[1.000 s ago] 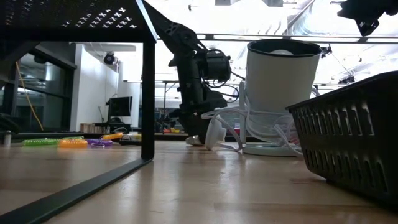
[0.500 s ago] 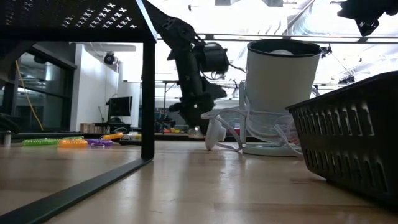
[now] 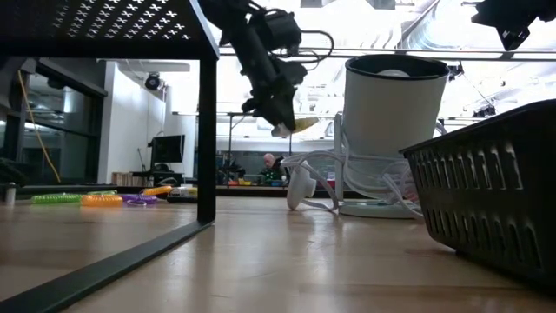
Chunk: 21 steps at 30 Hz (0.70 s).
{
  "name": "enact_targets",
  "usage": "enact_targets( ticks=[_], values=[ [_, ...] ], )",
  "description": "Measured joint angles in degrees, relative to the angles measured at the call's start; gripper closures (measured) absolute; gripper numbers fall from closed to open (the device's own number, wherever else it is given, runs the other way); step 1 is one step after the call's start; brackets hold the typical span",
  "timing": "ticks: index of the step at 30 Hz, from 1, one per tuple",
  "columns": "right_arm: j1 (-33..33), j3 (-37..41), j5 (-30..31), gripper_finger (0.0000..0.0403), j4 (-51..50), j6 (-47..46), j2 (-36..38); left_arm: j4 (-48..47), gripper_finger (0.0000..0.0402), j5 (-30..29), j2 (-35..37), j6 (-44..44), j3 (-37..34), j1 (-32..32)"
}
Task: Pick & Place Office Desk Supplies
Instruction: Put the bottom yellow crayon box into the black bin
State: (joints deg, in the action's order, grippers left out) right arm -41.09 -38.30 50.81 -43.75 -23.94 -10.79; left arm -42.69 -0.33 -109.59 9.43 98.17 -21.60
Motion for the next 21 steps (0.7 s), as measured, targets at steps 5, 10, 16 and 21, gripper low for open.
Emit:
enact_targets(
  ticks=[5,10,16,21],
  values=[
    [0.0,0.0,0.0,0.0317,0.0,0.0,0.0,0.2,0.0278,0.2,1.0,-0.9,0.0,1.5],
    [0.0,0.0,0.0,0.0317,0.0,0.0,0.0,2.6,0.0278,0.2,2.7,-4.5,0.0,3.7],
    [0.0,0.0,0.0,0.0317,0.0,0.0,0.0,6.7,0.0278,0.2,4.6,-7.1,0.0,7.8],
    [0.0,0.0,0.0,0.0317,0.0,0.0,0.0,10.7,0.0278,0.2,4.9,-9.5,0.0,12.1]
  ],
)
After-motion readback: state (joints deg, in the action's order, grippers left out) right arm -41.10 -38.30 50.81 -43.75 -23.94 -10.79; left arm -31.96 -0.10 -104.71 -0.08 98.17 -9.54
